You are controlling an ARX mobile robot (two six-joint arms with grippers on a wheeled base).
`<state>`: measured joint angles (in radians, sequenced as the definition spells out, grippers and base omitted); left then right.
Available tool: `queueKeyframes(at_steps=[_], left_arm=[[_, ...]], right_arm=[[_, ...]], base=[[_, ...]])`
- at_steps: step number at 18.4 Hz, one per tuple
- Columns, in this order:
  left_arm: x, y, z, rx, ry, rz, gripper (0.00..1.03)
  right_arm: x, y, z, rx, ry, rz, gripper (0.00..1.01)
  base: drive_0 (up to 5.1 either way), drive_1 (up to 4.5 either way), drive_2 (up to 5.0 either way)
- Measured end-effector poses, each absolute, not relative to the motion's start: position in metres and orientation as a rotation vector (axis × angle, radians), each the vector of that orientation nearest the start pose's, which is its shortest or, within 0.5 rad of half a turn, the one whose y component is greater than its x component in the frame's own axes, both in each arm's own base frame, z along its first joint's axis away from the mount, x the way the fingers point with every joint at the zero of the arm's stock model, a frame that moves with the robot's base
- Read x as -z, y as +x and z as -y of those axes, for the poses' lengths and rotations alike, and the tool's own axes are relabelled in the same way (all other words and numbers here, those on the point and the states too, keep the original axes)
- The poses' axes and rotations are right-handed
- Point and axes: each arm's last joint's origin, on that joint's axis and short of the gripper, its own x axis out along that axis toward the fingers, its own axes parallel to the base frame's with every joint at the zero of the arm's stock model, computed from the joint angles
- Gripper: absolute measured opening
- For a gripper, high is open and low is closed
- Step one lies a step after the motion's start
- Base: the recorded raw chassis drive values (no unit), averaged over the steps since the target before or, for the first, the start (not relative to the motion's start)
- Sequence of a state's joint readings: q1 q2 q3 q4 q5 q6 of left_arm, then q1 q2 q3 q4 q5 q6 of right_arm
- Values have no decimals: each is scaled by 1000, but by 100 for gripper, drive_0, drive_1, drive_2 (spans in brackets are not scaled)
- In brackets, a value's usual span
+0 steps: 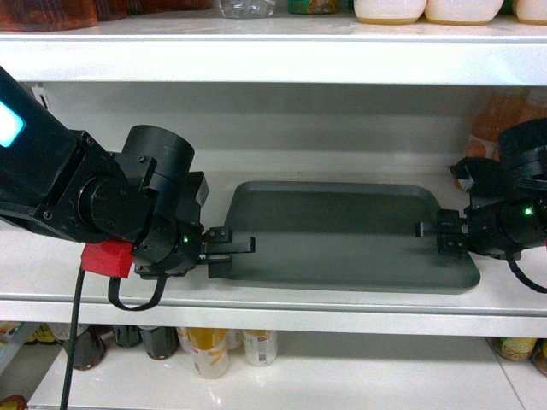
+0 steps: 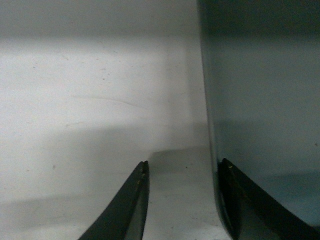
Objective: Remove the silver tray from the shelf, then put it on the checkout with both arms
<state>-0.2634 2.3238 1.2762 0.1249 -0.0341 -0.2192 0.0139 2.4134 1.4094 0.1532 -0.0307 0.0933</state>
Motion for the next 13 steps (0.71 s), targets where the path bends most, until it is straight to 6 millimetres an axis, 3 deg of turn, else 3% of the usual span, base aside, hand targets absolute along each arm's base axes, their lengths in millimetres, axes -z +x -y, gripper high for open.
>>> queueKeyframes(at_steps=[3,5,9,13], left_arm=[[-35,416,113,125,-106,-936,20],[-35,407,110,104,-173,-927,3],[-40,382,105,90,-196,-892,3],[-49,342,102,91,-183,-889,3]], right_arm=[[-33,461,-7,0,99,-865,10],[-33,453,-7,-8,132,-849,3],[-35,429,-13,-25,153,-831,3],[-46,391,-16,-40,185,-826,3]], base=[[0,0,0],[0,0,0],[0,0,0],[0,0,0]])
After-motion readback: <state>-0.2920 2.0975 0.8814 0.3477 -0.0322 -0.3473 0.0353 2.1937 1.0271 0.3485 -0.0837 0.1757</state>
